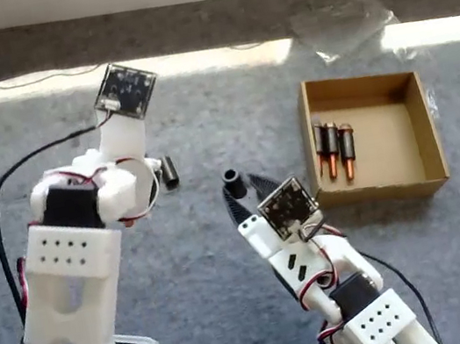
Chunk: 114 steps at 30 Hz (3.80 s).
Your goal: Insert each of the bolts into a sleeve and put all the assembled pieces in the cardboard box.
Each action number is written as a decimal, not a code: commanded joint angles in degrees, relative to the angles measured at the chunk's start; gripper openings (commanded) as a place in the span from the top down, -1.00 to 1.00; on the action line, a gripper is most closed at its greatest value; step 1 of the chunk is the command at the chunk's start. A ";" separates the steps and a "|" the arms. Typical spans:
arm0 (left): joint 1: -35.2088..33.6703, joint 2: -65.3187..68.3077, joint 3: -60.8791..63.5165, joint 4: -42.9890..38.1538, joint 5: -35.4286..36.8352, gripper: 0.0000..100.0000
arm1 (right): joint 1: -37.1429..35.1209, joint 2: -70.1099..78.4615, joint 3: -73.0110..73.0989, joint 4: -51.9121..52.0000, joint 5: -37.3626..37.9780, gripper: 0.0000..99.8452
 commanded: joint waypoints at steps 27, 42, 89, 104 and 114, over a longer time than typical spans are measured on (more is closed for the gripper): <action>13.49 -33.01 23.78 -37.01 7.82 0.99 | -1.80 -0.22 3.91 -8.48 -12.40 0.99; 20.53 -35.91 24.04 -45.63 8.18 0.99 | -1.89 -0.22 6.20 -14.46 -6.77 0.99; 25.54 -46.37 36.70 -55.21 9.23 0.99 | -2.15 -21.67 11.38 -1.01 -6.51 0.99; 25.27 -46.37 36.88 -55.03 10.55 0.99 | -4.53 -21.93 11.38 5.41 -6.42 0.99; 25.27 -45.93 37.23 -55.03 10.64 0.99 | -4.62 -21.93 11.38 5.76 -1.58 0.99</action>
